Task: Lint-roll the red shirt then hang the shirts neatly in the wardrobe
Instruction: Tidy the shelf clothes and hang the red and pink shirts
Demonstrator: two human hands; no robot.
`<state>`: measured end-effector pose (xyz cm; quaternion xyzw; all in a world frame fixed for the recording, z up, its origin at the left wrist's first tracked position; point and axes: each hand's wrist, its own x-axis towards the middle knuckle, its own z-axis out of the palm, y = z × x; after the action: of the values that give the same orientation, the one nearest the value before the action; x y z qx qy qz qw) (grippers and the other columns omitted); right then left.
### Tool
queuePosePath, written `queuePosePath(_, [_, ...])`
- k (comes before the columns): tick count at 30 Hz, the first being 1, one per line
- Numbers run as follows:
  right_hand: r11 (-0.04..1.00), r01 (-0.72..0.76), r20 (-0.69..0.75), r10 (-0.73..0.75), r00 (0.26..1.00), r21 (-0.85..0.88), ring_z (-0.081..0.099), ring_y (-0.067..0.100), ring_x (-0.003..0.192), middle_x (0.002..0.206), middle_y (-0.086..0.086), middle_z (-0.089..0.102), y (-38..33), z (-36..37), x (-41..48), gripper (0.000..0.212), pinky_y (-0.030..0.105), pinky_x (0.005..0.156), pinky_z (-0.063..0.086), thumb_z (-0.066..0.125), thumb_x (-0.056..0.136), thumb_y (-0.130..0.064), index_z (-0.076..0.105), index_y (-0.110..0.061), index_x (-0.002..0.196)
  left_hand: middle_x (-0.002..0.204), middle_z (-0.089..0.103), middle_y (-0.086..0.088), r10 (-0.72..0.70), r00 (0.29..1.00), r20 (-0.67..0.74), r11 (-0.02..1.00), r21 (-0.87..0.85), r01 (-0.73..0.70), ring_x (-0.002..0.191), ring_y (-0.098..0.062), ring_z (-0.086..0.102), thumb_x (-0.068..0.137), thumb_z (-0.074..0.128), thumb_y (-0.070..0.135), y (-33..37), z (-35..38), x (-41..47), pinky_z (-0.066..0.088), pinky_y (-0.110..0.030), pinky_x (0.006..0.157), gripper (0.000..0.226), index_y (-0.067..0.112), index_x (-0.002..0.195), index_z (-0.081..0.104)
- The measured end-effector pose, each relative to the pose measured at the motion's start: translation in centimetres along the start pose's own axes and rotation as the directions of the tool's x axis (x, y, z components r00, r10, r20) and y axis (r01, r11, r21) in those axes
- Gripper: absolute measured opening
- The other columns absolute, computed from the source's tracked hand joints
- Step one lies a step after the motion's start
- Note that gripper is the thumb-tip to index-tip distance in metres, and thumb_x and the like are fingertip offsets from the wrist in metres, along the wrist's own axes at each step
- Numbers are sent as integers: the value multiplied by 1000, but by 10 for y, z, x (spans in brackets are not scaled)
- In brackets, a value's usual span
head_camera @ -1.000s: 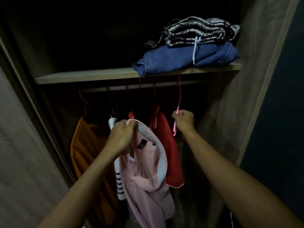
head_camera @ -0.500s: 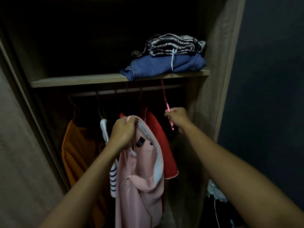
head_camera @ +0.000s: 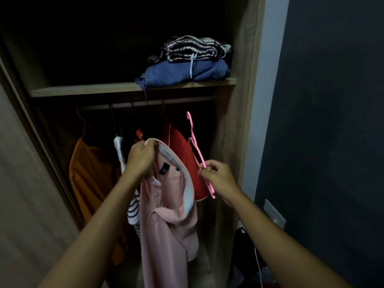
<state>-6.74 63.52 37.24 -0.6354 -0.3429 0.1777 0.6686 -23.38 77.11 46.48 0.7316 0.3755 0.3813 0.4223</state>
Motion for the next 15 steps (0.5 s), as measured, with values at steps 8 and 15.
queuePosePath(8, [990,93,63,-100,993,107,66,13,86,92,7,69,12,-55,-126,29,25,81,56,70,80,14,63,0,104,74,66,-16,8,999,-52,1000,14,-7,71,-34,63,84,41,48,11,13,-60,52,-47,66,46,10,82,67])
queuePosePath(15, [990,88,-161,-69,984,111,46,8,42,51,-6,52,-13,-68,-127,20,24,50,36,69,92,-20,70,-5,80,90,72,-20,37,999,-14,997,73,-36,82,-32,67,83,41,48,38,15,-94,54,-54,80,51,7,88,69])
